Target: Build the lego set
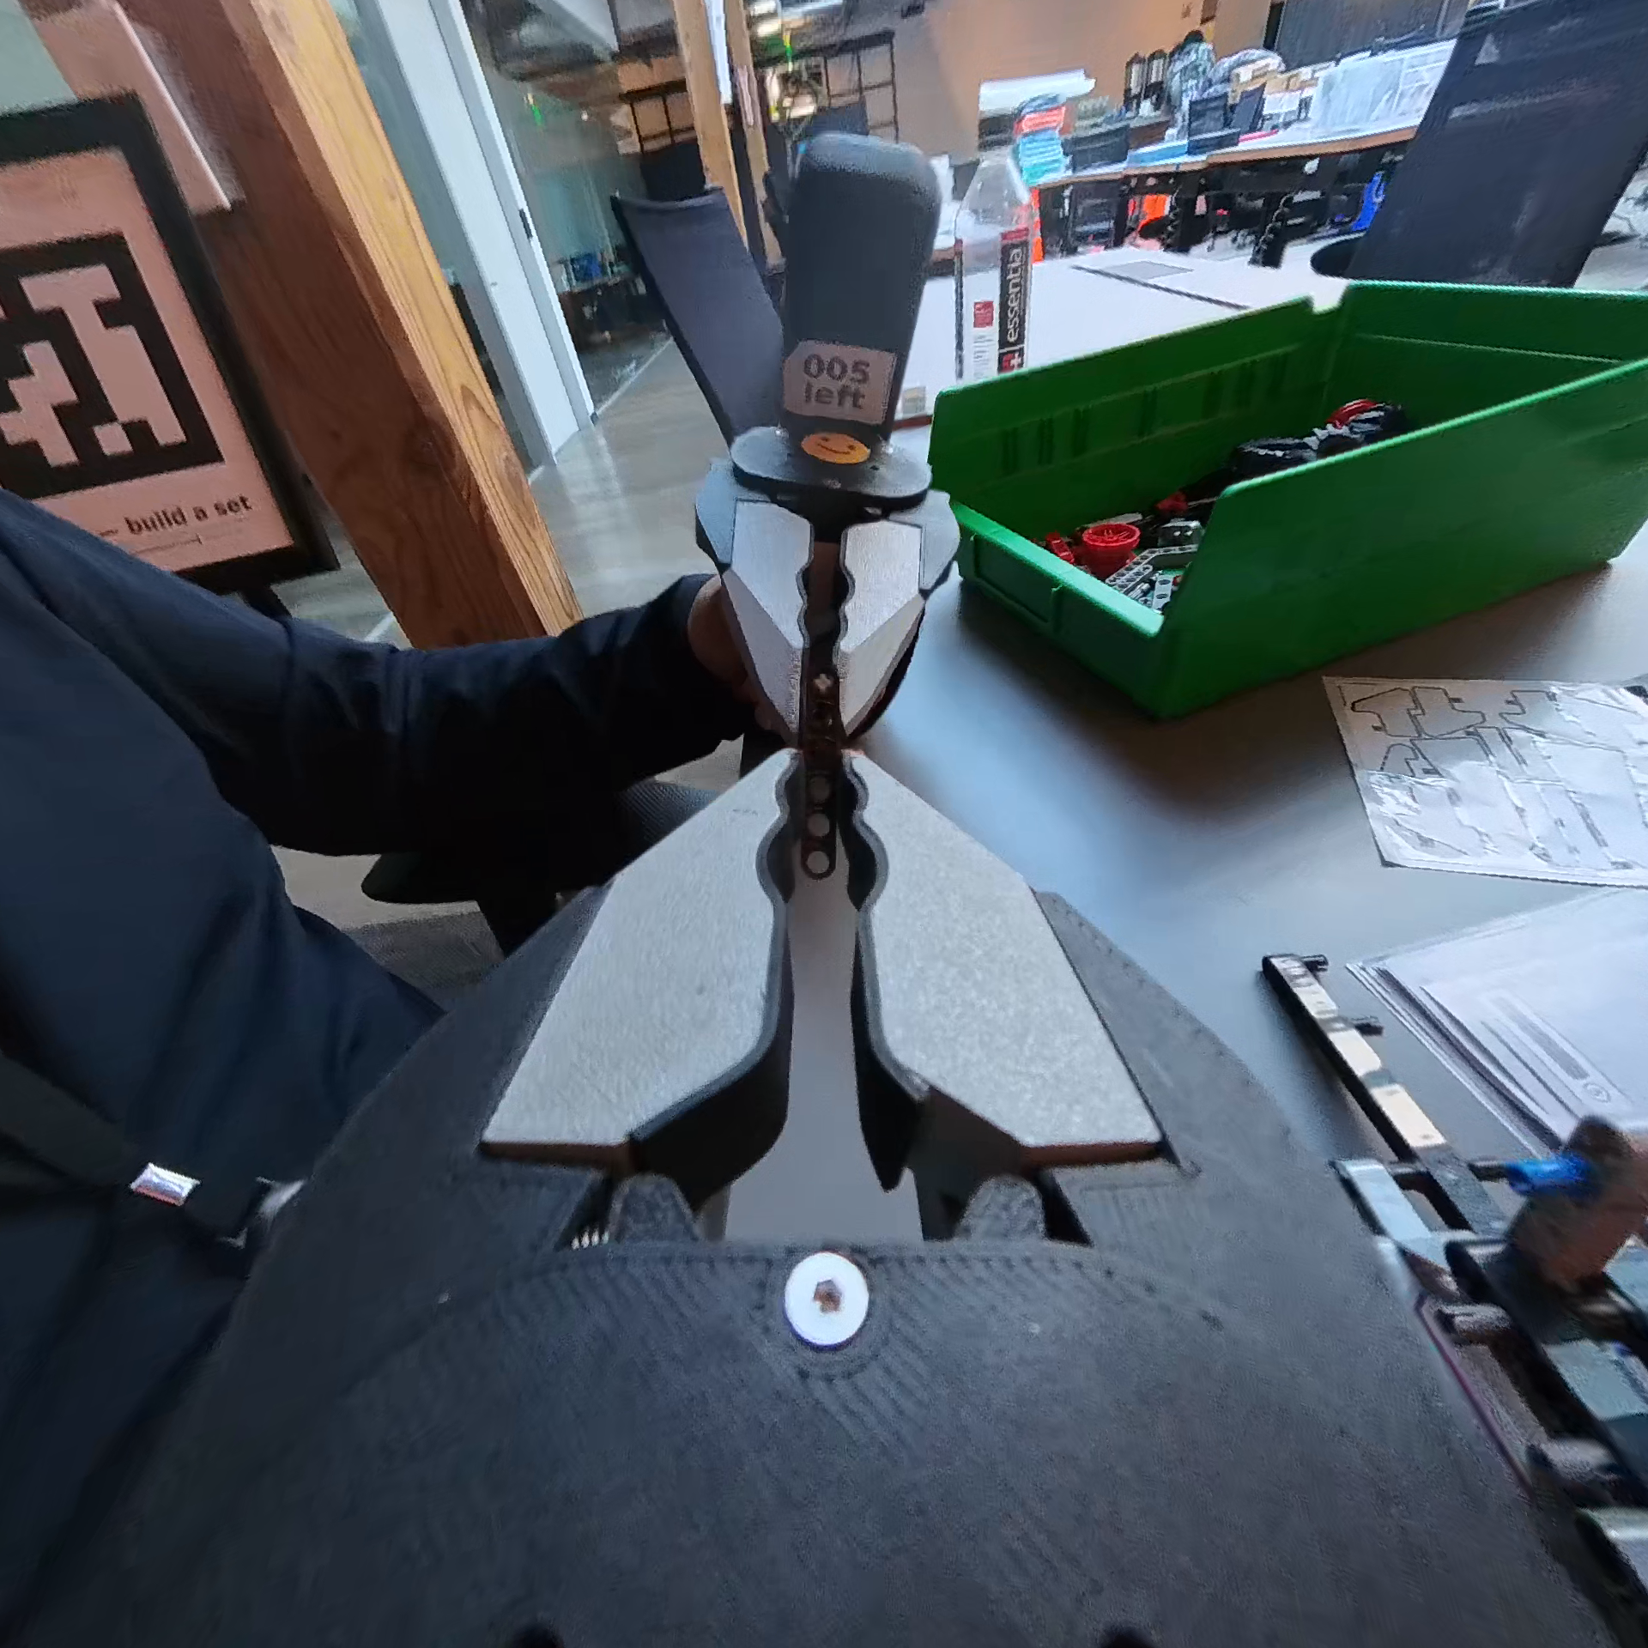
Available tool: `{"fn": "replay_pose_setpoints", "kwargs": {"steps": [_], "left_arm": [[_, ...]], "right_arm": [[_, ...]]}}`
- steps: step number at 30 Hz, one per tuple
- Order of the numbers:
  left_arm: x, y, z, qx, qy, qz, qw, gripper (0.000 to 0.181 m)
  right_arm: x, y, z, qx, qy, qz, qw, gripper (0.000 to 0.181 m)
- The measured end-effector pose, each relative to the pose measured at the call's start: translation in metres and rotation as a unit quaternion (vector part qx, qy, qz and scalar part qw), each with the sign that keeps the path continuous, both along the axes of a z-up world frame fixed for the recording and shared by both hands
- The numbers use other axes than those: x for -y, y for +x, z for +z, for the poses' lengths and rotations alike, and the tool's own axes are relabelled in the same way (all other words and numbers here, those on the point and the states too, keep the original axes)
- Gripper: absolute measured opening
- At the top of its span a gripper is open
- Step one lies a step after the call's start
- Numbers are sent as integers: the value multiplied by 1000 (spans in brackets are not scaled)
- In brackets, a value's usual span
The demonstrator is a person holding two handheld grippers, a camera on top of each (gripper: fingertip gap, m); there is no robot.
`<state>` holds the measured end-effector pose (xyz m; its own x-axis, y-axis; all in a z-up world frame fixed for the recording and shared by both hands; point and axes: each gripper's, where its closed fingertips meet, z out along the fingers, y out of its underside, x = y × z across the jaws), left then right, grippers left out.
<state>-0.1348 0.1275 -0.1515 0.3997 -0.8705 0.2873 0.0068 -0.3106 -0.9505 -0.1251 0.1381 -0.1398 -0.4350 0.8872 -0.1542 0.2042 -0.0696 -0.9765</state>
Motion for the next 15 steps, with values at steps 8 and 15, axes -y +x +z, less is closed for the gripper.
{"fn": "replay_pose_setpoints", "kwargs": {"steps": [8,15], "left_arm": [[3,4,0,0,2,-12,1000,2],[1,10,5,17,9,-5,1000,2]], "right_arm": [[8,-2,-7,48,44,42,997,4],[4,-3,14,8,9,30,999,13]]}}
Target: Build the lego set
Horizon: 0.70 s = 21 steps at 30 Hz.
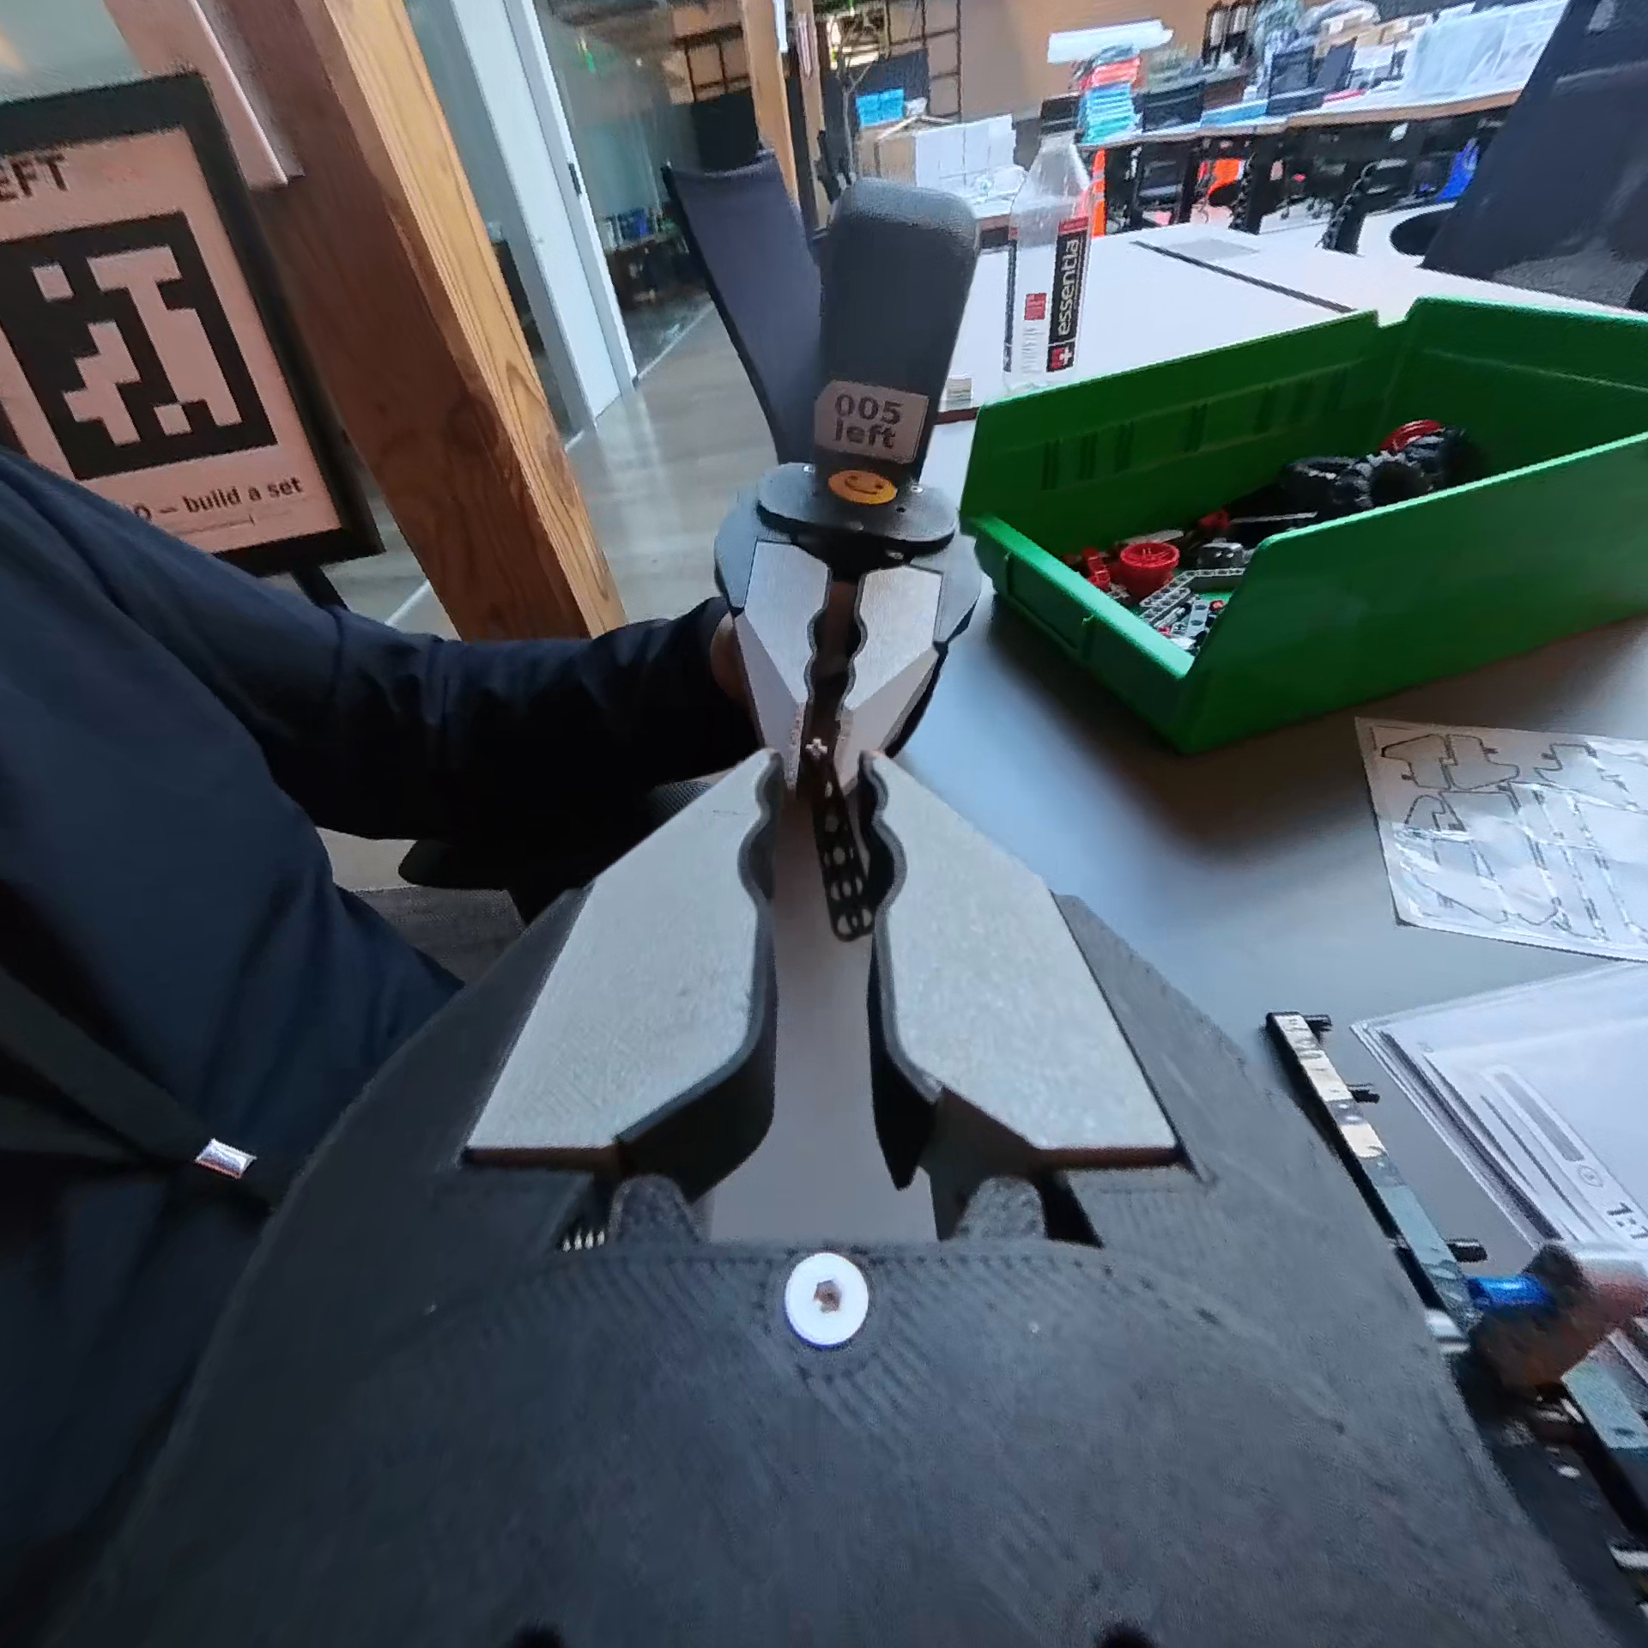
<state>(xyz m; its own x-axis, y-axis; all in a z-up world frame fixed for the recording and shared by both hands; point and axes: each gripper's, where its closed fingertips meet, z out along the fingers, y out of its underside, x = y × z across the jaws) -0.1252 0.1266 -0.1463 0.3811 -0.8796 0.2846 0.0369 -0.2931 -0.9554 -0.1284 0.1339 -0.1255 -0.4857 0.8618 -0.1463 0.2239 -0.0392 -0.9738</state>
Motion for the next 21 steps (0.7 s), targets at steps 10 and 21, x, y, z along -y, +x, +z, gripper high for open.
{"fn": "replay_pose_setpoints", "kwargs": {"steps": [10,21], "left_arm": [[-12,10,5,30,-8,25,999,3],[-18,28,1,20,-22,8,1000,0]], "right_arm": [[-4,8,-4,19,31,-18,999,4],[-11,18,-7,60,87,-30,994,4]]}}
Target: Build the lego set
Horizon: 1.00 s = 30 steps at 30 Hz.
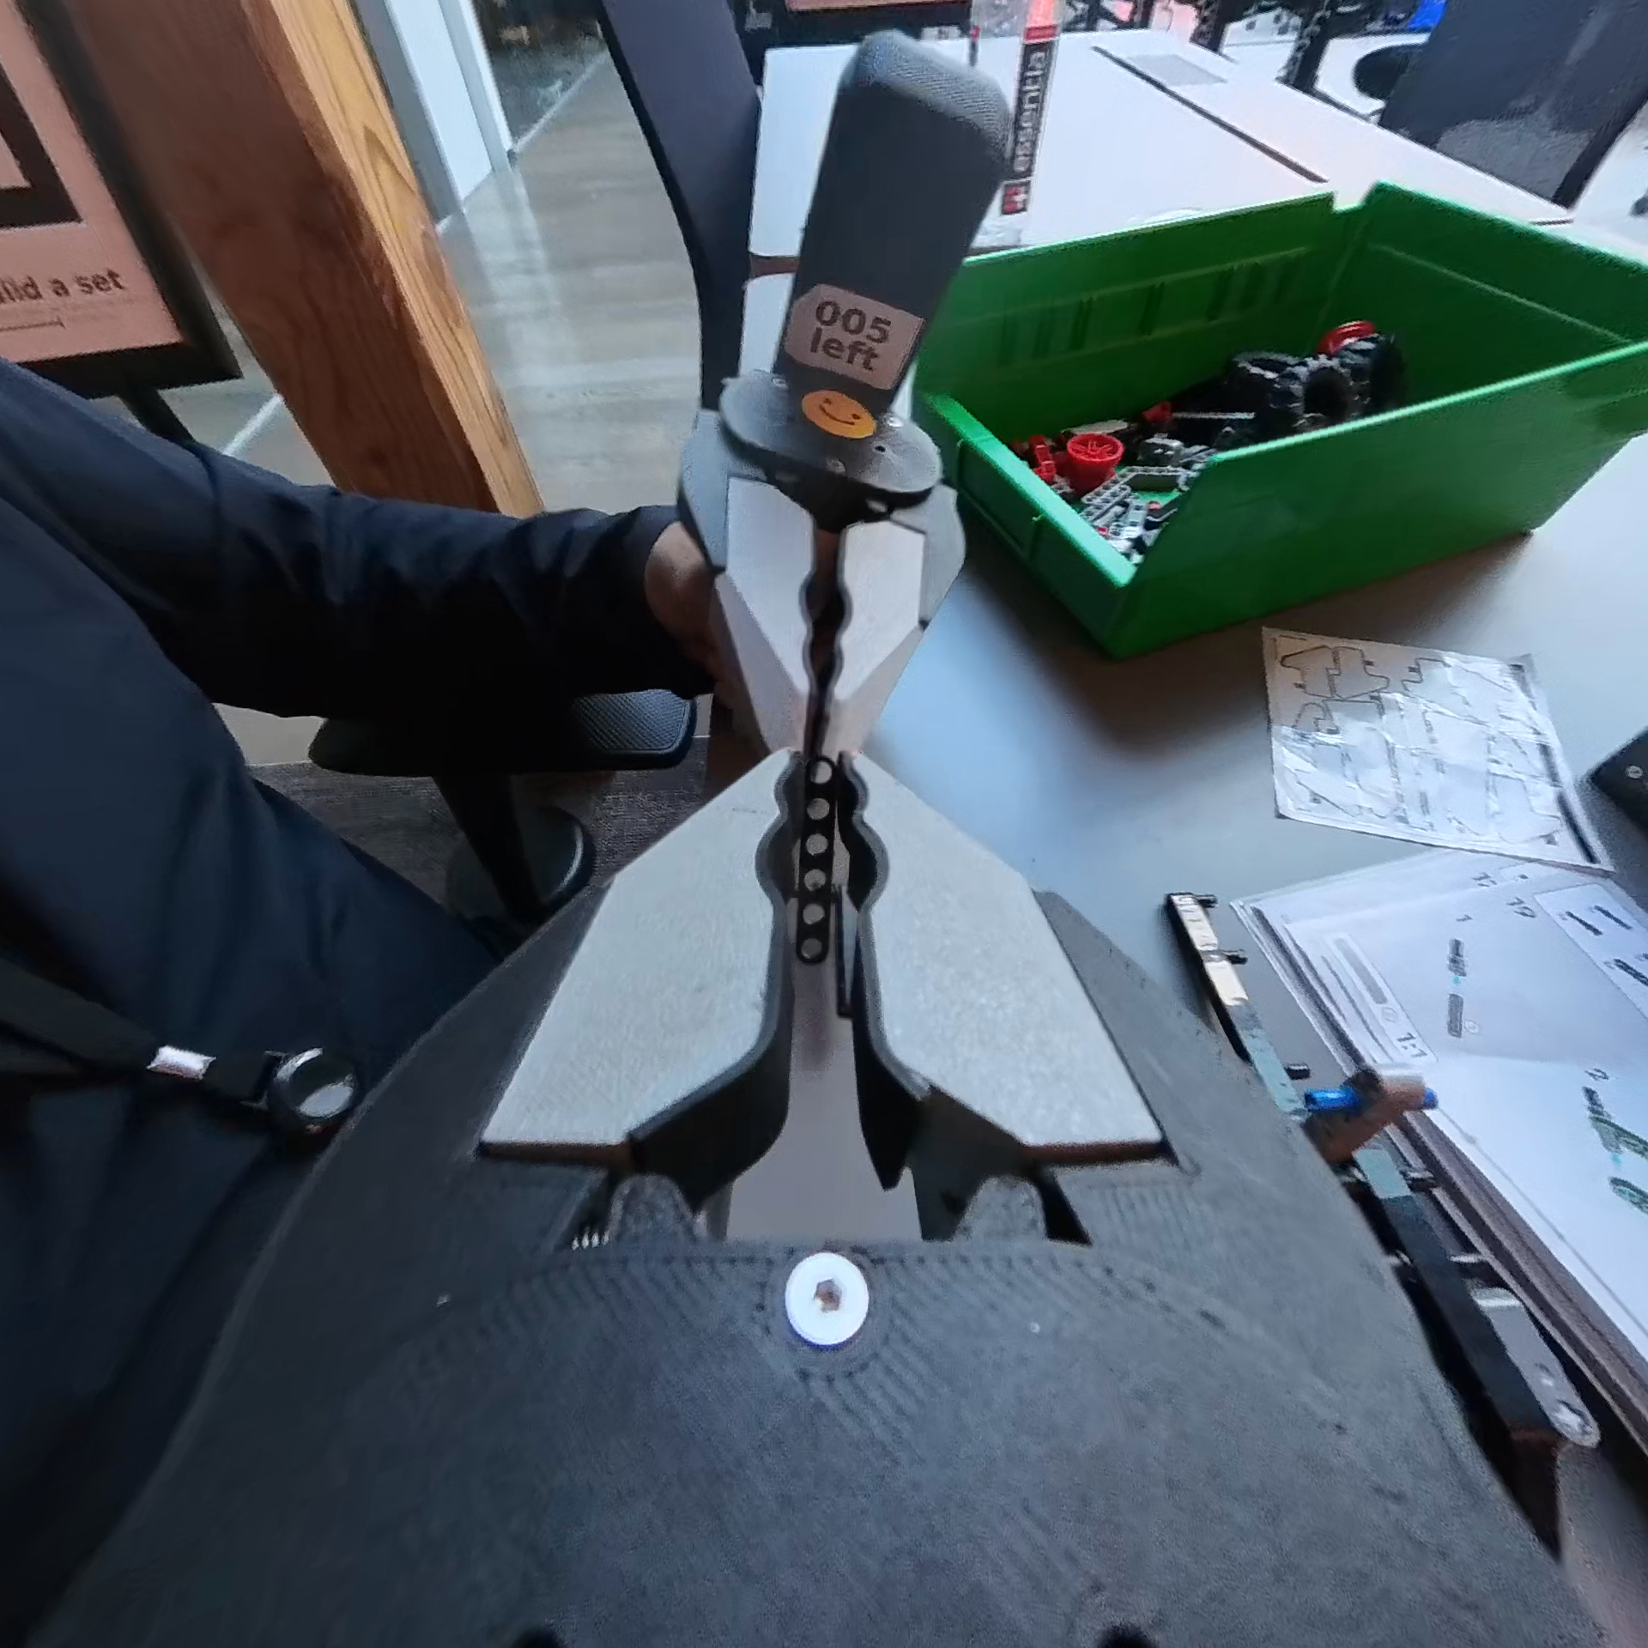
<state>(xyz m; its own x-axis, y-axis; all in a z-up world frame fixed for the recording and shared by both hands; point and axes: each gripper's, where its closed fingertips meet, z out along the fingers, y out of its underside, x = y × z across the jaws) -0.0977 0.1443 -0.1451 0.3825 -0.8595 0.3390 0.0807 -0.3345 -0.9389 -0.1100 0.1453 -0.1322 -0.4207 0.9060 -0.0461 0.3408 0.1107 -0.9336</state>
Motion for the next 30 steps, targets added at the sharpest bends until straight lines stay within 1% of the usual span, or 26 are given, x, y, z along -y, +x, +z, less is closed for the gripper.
{"fn": "replay_pose_setpoints", "kwargs": {"steps": [1,2,3,5,6,7,8,11,13,14,15,17,18,19,21,23,26,29,30], "left_arm": [[-11,-3,-11,-44,-7,38,998,0],[-26,-11,-20,-94,5,91,991,0],[-36,-16,-22,-116,19,117,986,0],[-40,-18,-19,-82,-7,111,990,0],[-43,-24,-17,-67,-18,127,989,0],[-45,-35,-16,-58,-26,159,985,0],[-42,-44,-15,-52,-42,176,982,0],[-8,-48,-17,-58,-107,145,982,1],[9,-46,-24,-81,-114,148,979,7],[15,-45,-31,-97,-113,149,978,8],[18,-46,-40,-114,-116,152,975,9],[17,-50,-55,-128,-136,163,969,17],[16,-49,-58,-120,-148,160,969,17],[17,-48,-58,-114,-153,156,969,17],[15,-47,-56,-118,-140,166,969,17],[15,-46,-57,-128,-134,173,967,19],[18,-43,-59,-130,-138,168,967,19],[18,-42,-58,-123,-137,166,969,20],[18,-42,-57,-120,-137,165,969,20]], "right_arm": [[-5,-3,-3,-1,8,-13,1000,4],[-11,-5,-11,10,15,-21,1000,4],[-17,-7,-22,26,17,-29,999,4],[-34,-9,-33,30,10,-63,998,4],[-43,-8,-35,22,12,-86,996,4],[-48,-5,-37,15,14,-98,995,4],[-48,-1,-40,16,13,-95,995,4],[-51,13,-56,53,34,-91,994,5],[-47,25,-75,113,61,-65,990,4],[-46,31,-86,152,70,-53,985,4],[-50,34,-96,179,86,-60,978,6],[-54,34,-110,208,123,-66,968,9],[-54,32,-114,211,137,-67,966,10],[-50,30,-112,200,143,-63,967,12],[-44,29,-109,199,149,-49,967,15],[-40,25,-103,190,162,-44,967,26],[-22,9,-94,161,176,-4,971,20],[-22,-7,-108,179,221,11,959,15],[-19,-11,-110,181,215,18,960,13]]}}
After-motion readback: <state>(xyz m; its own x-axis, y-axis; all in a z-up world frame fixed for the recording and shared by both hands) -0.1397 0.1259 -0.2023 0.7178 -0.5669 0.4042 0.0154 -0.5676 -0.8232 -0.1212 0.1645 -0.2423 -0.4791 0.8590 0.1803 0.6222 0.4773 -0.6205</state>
